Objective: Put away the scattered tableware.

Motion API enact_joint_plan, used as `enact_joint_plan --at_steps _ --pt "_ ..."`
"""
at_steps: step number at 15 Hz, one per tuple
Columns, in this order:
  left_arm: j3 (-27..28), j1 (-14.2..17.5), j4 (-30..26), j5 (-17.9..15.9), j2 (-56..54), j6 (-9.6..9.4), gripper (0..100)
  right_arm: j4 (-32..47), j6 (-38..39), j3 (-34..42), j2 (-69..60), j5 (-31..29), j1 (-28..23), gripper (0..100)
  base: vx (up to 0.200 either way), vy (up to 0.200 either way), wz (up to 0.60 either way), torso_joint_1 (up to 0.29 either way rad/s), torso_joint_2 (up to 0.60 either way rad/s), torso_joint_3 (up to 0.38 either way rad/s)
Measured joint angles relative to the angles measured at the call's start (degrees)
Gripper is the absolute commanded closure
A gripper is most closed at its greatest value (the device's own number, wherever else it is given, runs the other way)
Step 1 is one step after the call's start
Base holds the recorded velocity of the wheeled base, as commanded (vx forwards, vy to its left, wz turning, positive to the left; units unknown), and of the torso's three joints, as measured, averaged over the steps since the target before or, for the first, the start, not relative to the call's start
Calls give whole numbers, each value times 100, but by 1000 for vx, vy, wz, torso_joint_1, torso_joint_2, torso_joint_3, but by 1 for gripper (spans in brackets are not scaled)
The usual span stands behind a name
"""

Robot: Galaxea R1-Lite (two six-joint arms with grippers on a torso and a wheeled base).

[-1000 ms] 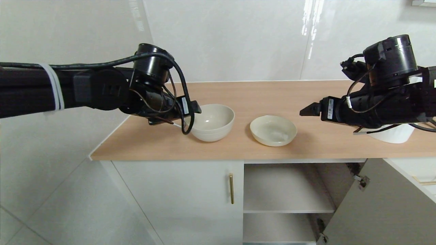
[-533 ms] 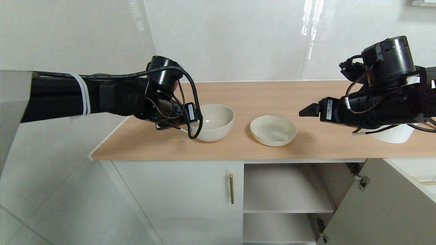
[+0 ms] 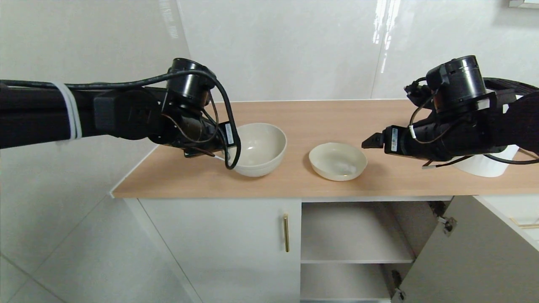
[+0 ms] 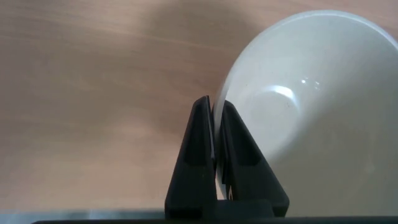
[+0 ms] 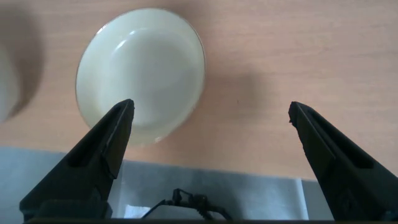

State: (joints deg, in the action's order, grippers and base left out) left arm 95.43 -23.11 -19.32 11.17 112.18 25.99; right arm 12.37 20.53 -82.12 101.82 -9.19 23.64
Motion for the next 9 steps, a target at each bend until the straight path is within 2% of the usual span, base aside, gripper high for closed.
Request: enact_joint_plan --at_steps 2,5,9 --pt "-260 0 4 -94 -363 -115 100 27 55 -149 227 -271 72 0 0 0 0 0 0 0" --pt "-594 13 6 -694 -926 -213 100 5 122 -283 610 -688 213 0 0 0 0 0 0 0" --pt "-751 27 11 -795 -1334 -207 100 -9 229 -377 926 -712 240 0 0 0 0 0 0 0"
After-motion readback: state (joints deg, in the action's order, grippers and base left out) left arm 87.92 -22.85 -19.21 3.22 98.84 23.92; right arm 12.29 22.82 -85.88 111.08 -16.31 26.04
